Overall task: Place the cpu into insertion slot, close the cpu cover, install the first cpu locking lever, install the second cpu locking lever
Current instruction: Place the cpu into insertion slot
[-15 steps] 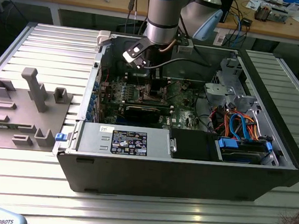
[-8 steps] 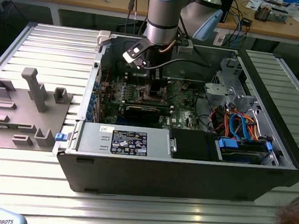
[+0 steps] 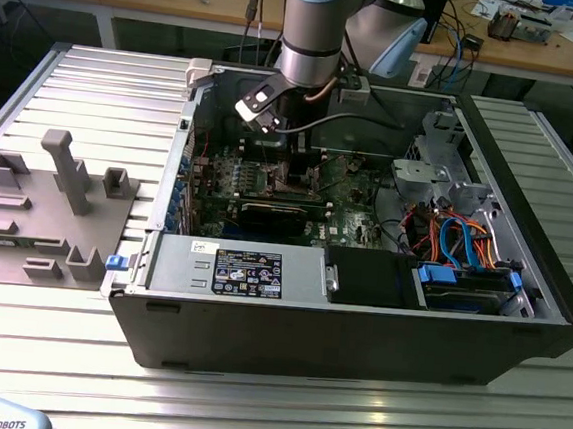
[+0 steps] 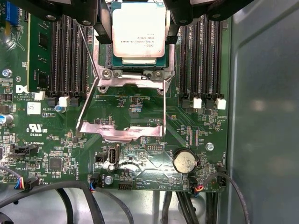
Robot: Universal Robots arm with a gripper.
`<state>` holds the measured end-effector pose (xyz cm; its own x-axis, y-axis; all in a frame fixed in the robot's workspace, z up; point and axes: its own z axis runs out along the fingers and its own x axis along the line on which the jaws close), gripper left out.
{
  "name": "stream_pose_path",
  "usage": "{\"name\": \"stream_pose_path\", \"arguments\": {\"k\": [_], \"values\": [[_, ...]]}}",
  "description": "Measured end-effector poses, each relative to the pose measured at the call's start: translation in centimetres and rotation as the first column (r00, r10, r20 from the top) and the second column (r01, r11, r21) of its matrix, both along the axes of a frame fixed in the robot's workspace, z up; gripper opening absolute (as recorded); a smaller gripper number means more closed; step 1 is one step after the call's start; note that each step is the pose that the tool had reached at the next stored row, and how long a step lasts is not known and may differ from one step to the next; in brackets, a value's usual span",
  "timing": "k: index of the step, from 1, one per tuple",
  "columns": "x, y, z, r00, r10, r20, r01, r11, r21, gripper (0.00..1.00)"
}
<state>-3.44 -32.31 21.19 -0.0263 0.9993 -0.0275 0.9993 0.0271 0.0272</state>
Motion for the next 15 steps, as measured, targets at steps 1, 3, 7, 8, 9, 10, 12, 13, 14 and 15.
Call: {"name": "stream_pose_path", "arguments": {"k": [1, 3, 7, 8, 9, 10, 12, 13, 14, 15], "values": [[0.00, 0.00, -0.03, 1.0000, 0.000, 0.0000, 0.000, 1.0000, 0.0000, 0.54], [0.00, 0.00, -0.07, 1.0000, 0.000, -0.0001, 0.000, 1.0000, -0.0001, 0.54], [-0.01, -0.01, -0.13, 1.0000, 0.000, -0.0001, 0.000, 1.0000, -0.0001, 0.54], [-0.01, -0.01, -0.14, 1.0000, 0.000, 0.0000, 0.000, 1.0000, 0.0000, 0.54], [-0.01, -0.02, -0.16, 1.0000, 0.000, 0.0000, 0.000, 1.0000, 0.0001, 0.54], [-0.02, -0.04, -0.18, 1.0000, 0.000, 0.0001, 0.000, 1.0000, 0.0001, 0.54], [-0.04, -0.19, -0.21, 1.0000, 0.000, 0.0000, 0.000, 1.0000, 0.0001, 0.54], [-0.05, -0.23, -0.22, 1.0000, 0.000, 0.0000, 0.000, 1.0000, 0.0000, 0.54], [-0.05, -0.30, -0.25, 1.0000, 0.000, 0.0000, 0.000, 1.0000, 0.0000, 0.54], [-0.05, -0.33, -0.26, 1.0000, 0.000, 0.0001, 0.000, 1.0000, 0.0001, 0.54]]}}
